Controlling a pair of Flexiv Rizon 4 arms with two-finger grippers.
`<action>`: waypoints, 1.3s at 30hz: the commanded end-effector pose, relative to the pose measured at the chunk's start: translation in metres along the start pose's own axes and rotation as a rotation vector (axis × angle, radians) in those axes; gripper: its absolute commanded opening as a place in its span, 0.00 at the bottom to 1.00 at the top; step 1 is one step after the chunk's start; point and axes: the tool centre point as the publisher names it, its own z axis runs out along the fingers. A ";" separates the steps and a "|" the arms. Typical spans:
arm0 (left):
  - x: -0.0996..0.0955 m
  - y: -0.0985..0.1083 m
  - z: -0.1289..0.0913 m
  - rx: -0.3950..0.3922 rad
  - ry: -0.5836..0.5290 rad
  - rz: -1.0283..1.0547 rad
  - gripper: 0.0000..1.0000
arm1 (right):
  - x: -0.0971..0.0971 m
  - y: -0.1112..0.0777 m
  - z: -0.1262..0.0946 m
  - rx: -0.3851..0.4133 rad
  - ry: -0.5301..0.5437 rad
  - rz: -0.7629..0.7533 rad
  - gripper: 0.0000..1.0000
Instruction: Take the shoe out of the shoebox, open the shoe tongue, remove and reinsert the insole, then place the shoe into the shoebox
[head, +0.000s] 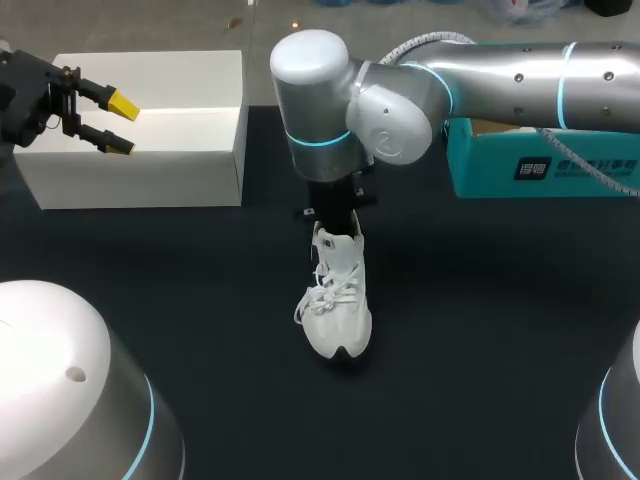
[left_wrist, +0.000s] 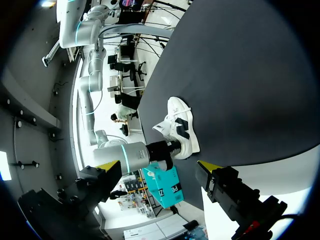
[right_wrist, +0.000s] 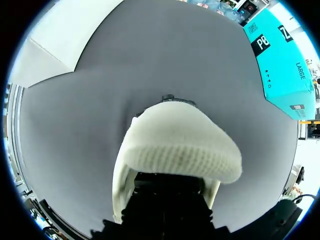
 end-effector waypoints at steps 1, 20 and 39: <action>0.000 0.000 0.000 0.001 0.003 0.001 1.00 | -0.008 -0.001 -0.006 0.012 0.029 0.040 0.00; 0.000 0.000 0.000 0.001 0.003 0.001 1.00 | -0.011 -0.003 -0.028 0.039 0.032 0.055 0.00; 0.000 0.000 0.000 0.001 0.003 0.001 1.00 | -0.002 -0.022 -0.029 0.225 0.051 0.119 0.00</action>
